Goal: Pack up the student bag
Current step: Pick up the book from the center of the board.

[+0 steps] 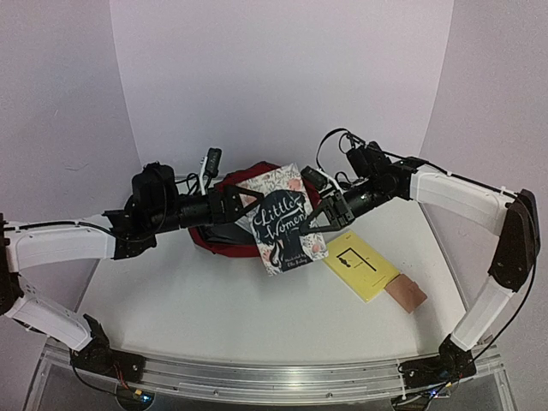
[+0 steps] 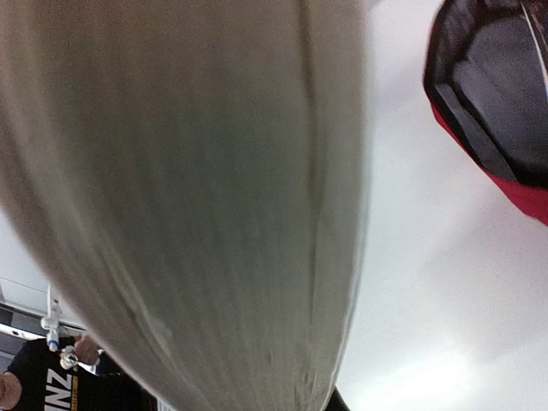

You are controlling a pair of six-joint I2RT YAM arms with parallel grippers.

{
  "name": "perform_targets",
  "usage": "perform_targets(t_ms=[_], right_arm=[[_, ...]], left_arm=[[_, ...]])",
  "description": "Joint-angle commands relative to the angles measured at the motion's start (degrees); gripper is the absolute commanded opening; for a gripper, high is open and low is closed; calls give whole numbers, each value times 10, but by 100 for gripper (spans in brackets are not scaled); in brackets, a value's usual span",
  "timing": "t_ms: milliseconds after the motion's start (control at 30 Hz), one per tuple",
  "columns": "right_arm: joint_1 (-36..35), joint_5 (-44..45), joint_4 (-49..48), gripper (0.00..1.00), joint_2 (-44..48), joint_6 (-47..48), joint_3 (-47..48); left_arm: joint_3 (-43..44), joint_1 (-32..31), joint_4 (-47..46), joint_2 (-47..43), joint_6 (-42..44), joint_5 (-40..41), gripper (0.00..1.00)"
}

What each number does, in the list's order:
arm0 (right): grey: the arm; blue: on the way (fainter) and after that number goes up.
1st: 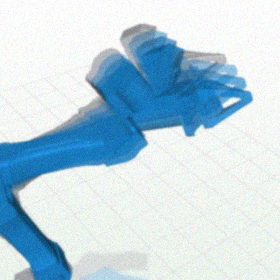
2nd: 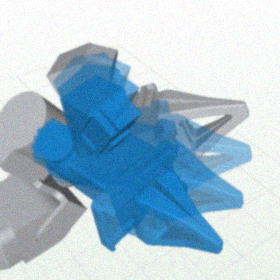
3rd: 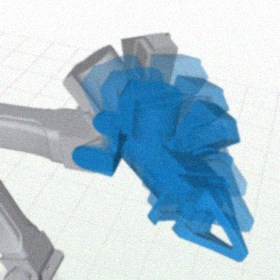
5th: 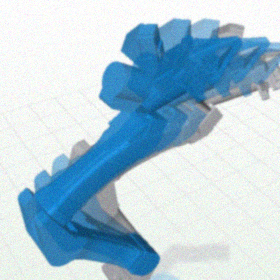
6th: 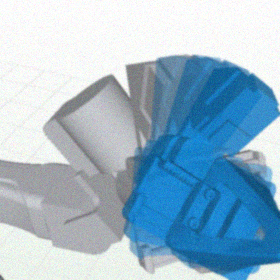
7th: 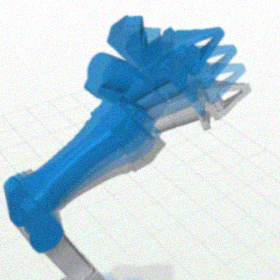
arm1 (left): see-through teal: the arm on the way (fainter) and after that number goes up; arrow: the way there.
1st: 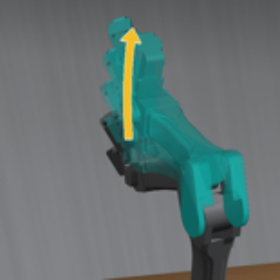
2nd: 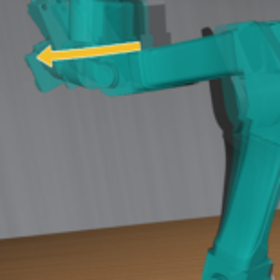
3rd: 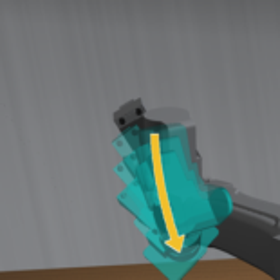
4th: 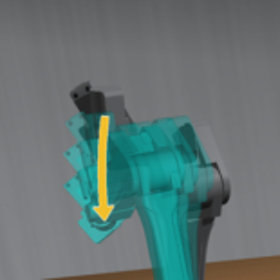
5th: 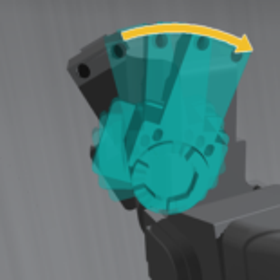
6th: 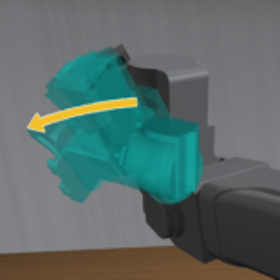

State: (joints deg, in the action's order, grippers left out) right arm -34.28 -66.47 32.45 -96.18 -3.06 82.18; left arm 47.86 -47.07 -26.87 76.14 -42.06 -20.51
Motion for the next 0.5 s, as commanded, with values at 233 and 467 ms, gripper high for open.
perform_targets(t_ms=[233,467], right_arm=[[-32,148,310,0,55,356,4],[-73,212,377,0,46,424,32]], left_arm=[[170,1,496,-31,250,-68,100],[253,-14,596,48,338,-132,100]])
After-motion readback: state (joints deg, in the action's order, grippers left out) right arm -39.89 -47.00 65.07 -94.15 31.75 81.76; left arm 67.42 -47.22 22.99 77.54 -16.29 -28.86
